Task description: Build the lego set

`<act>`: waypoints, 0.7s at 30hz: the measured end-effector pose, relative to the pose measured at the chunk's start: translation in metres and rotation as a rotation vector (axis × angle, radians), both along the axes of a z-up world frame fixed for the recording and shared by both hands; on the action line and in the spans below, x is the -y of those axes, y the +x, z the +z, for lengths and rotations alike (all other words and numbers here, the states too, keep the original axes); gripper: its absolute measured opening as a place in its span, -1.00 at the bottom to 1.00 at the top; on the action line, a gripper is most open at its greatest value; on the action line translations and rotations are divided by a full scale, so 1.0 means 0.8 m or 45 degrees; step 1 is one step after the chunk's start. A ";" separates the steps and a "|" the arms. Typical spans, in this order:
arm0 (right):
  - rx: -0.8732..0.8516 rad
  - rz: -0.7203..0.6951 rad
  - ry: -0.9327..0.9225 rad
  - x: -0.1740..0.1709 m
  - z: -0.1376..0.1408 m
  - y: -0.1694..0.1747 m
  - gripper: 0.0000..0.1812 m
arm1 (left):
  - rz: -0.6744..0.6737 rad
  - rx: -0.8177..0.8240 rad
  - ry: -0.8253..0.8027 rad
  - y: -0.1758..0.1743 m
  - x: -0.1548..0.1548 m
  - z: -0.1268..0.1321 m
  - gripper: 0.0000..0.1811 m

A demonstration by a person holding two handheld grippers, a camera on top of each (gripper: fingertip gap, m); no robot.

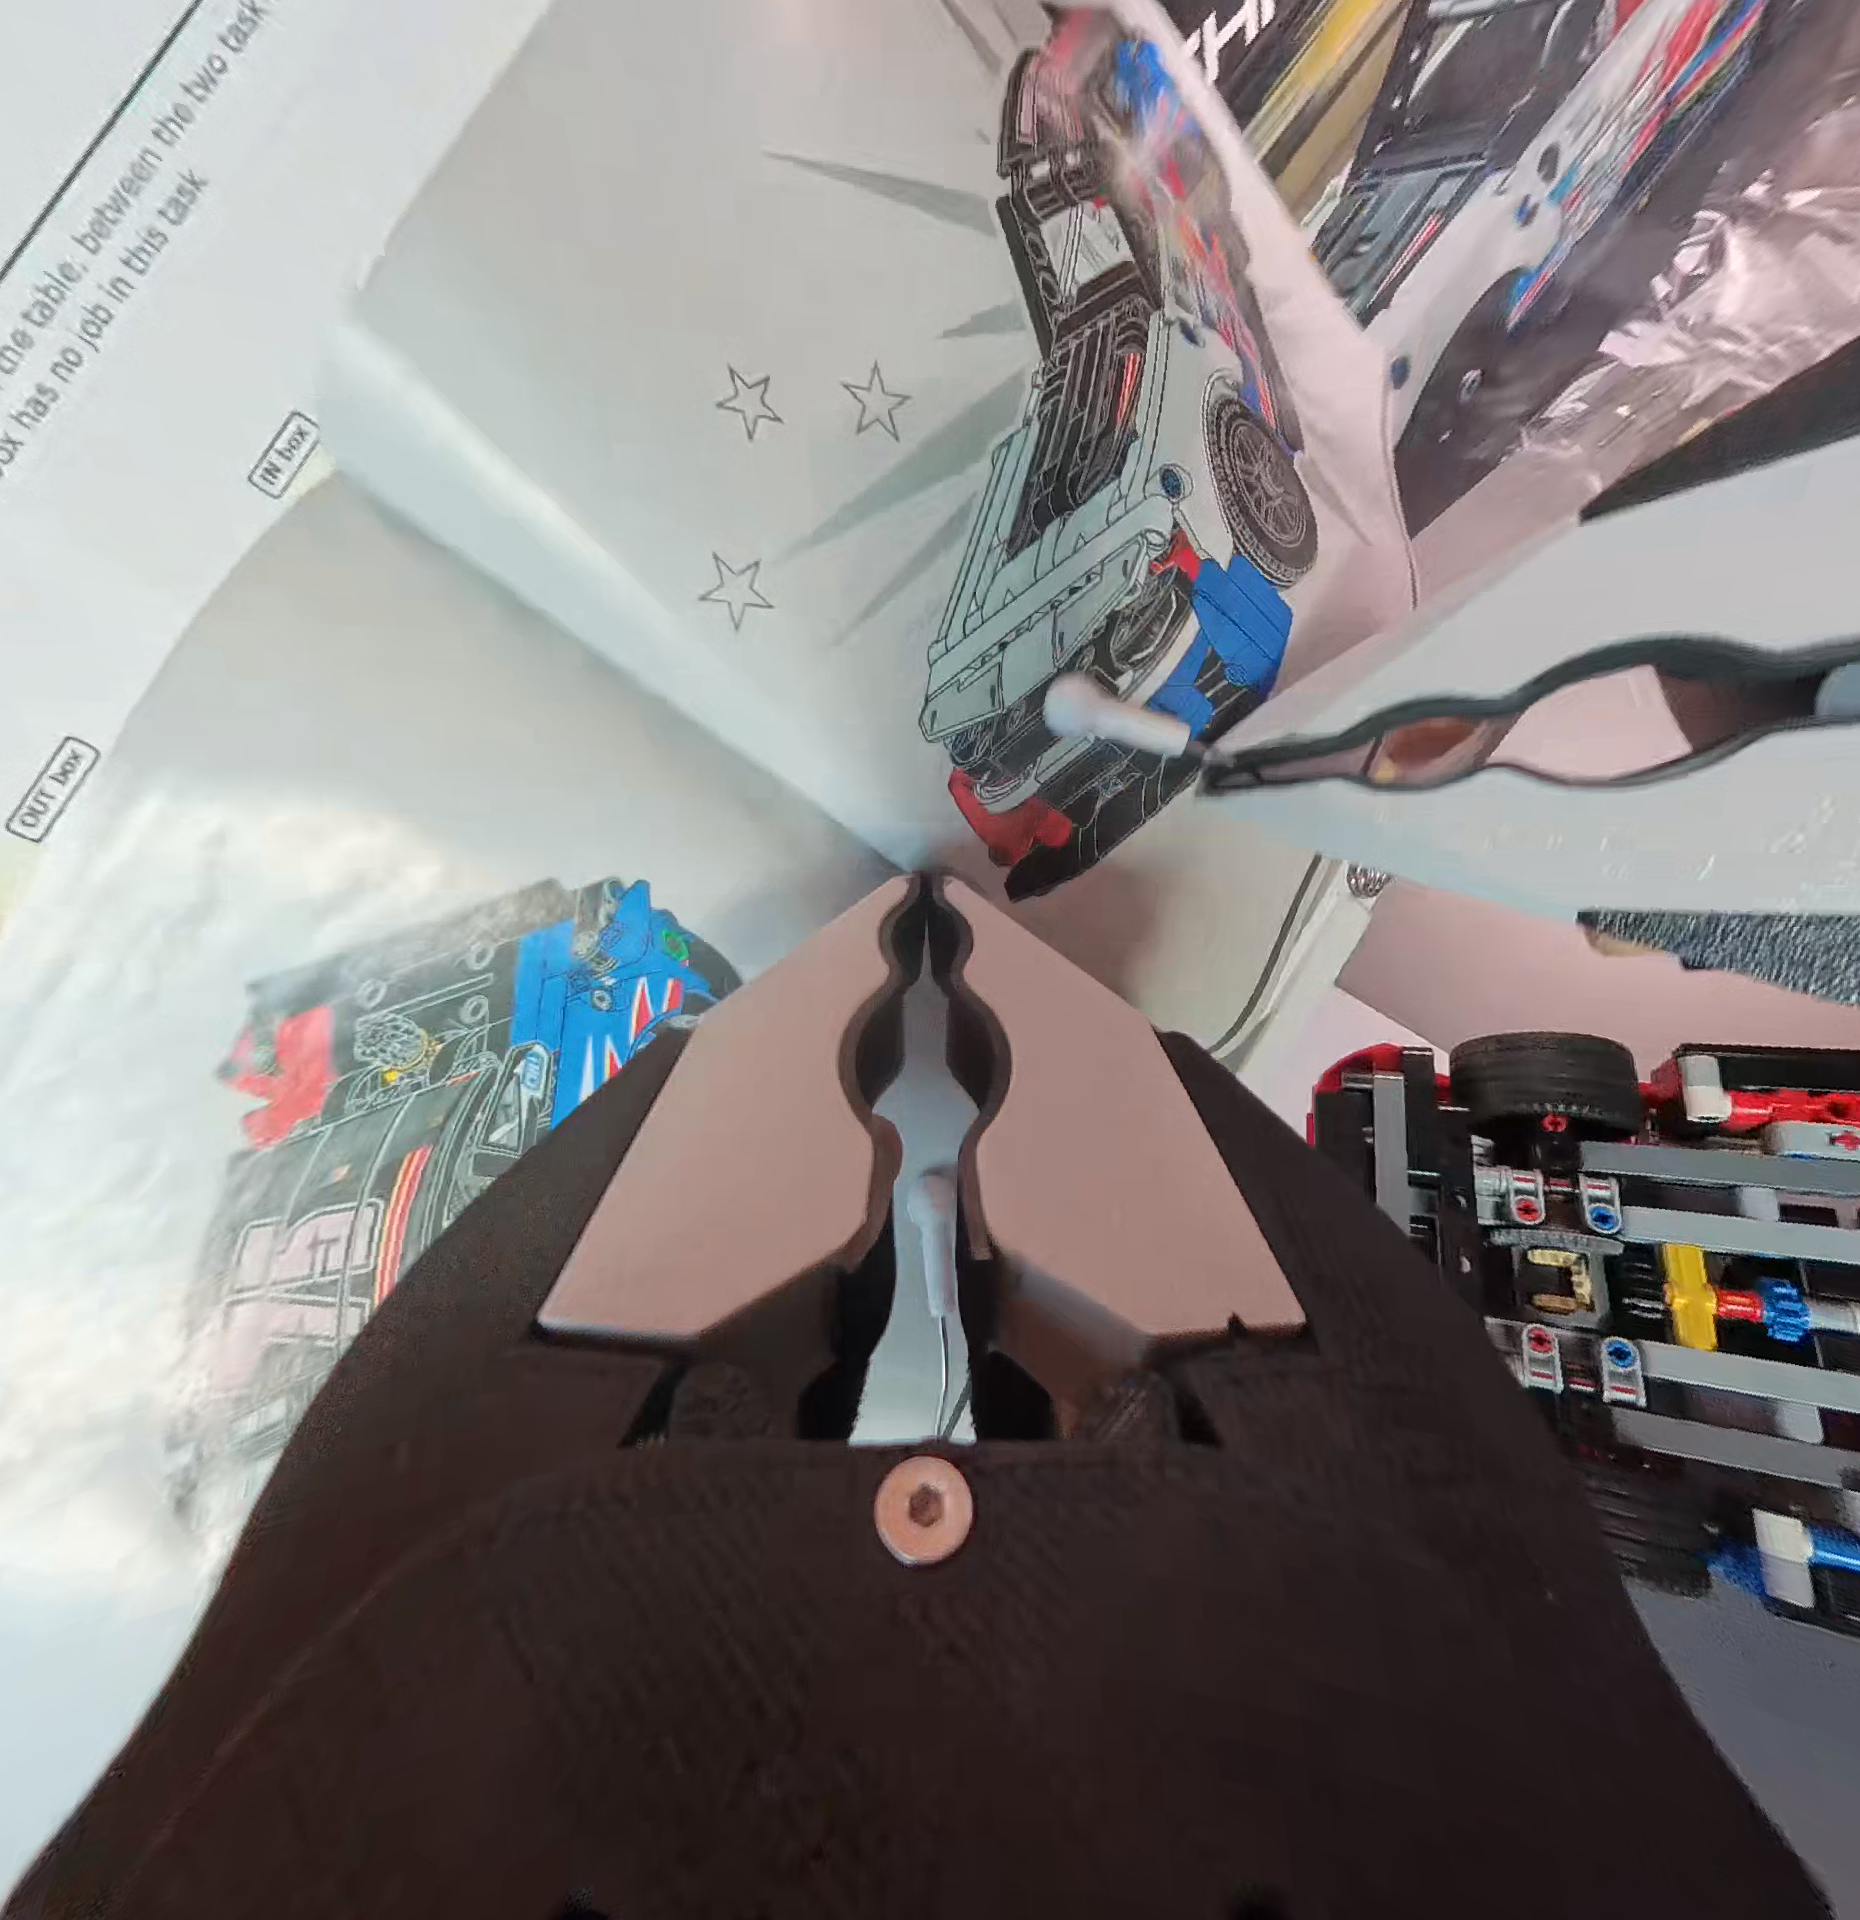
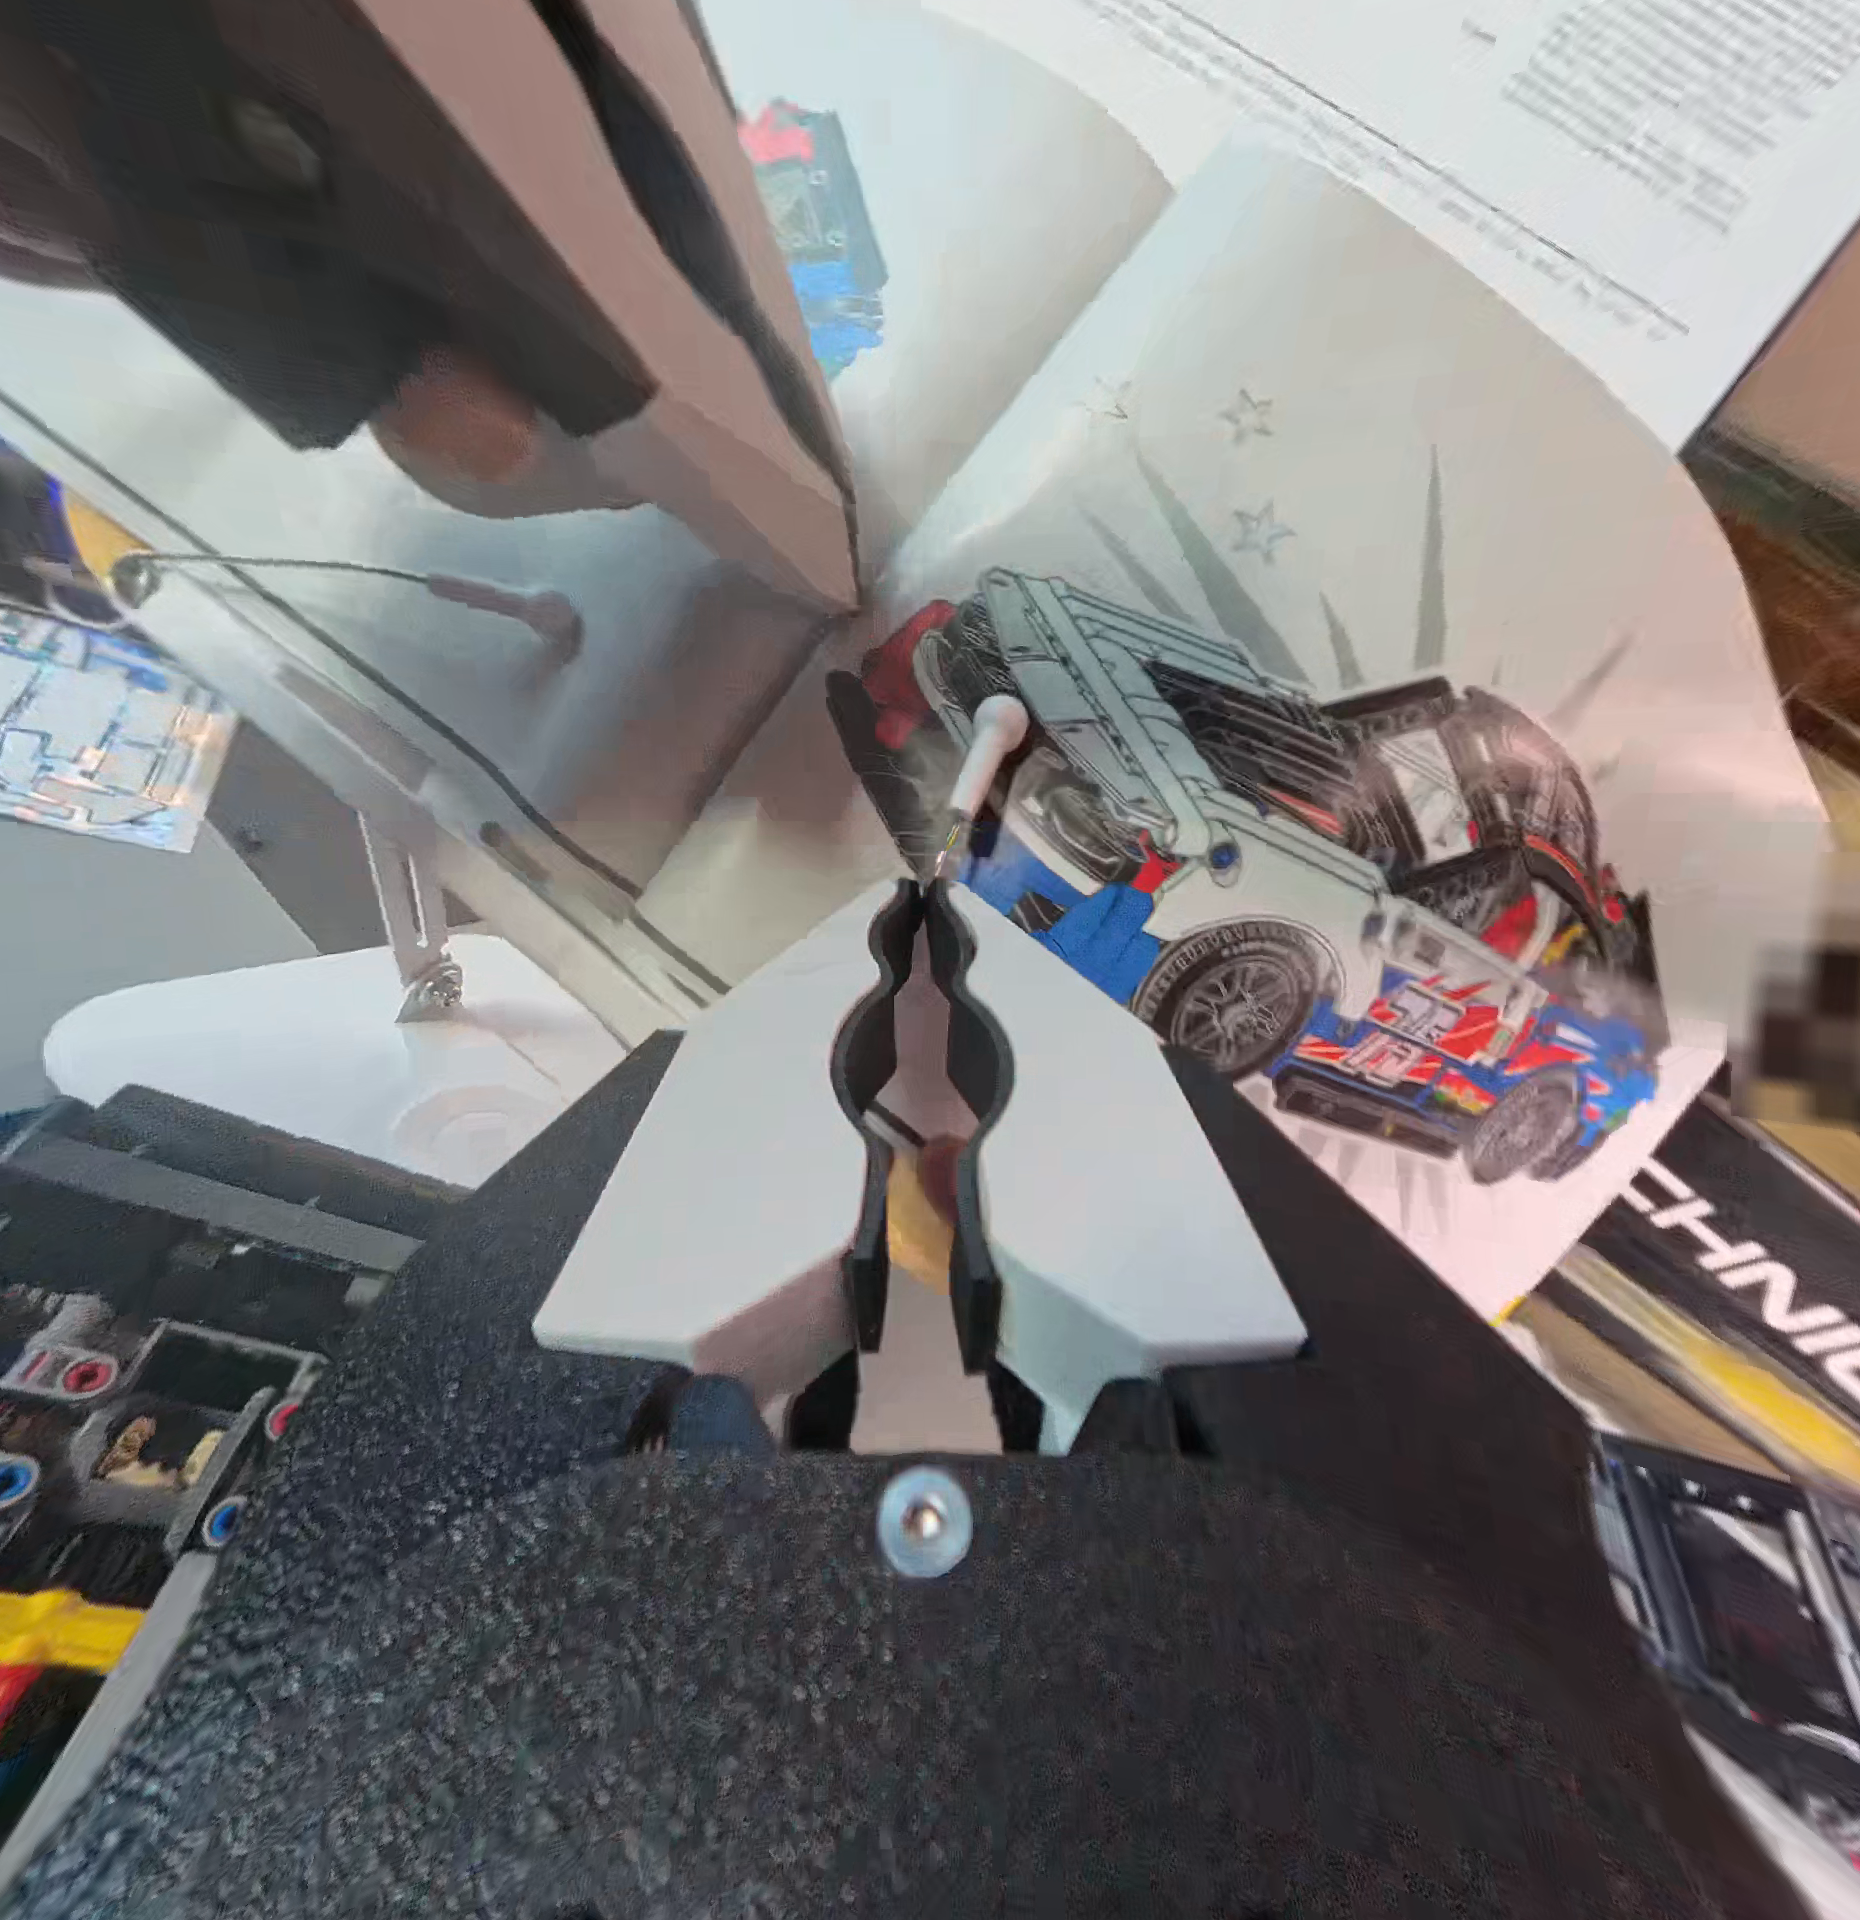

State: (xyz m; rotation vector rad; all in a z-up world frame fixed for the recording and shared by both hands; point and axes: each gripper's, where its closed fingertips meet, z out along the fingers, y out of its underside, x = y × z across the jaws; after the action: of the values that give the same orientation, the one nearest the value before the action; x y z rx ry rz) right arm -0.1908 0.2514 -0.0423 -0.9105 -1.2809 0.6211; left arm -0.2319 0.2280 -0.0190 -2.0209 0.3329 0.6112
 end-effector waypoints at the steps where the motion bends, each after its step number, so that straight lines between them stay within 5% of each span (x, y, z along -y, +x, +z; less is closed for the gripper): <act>1: 0.032 0.036 0.104 0.012 -0.003 -0.005 -1.00 | -0.018 0.002 0.001 0.000 -0.001 0.001 -1.00; 6: 0.203 -0.009 0.551 0.035 -0.018 -0.018 -1.00 | -0.019 -0.048 -0.001 0.000 0.001 0.000 -1.00; 14: 0.266 -0.145 0.182 0.016 -0.027 -0.001 -0.88 | -0.022 0.268 0.363 0.006 0.057 0.014 -0.97; 21: 0.114 0.018 -0.263 0.040 -0.024 0.050 -0.59 | 0.177 0.471 0.782 -0.066 0.158 0.014 -0.85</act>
State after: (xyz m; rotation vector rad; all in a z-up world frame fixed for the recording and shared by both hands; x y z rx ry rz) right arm -0.1511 0.2195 -0.0612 -1.1104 -1.3208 0.7405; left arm -0.2849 0.1012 -0.0075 -1.5204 -0.2028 0.3513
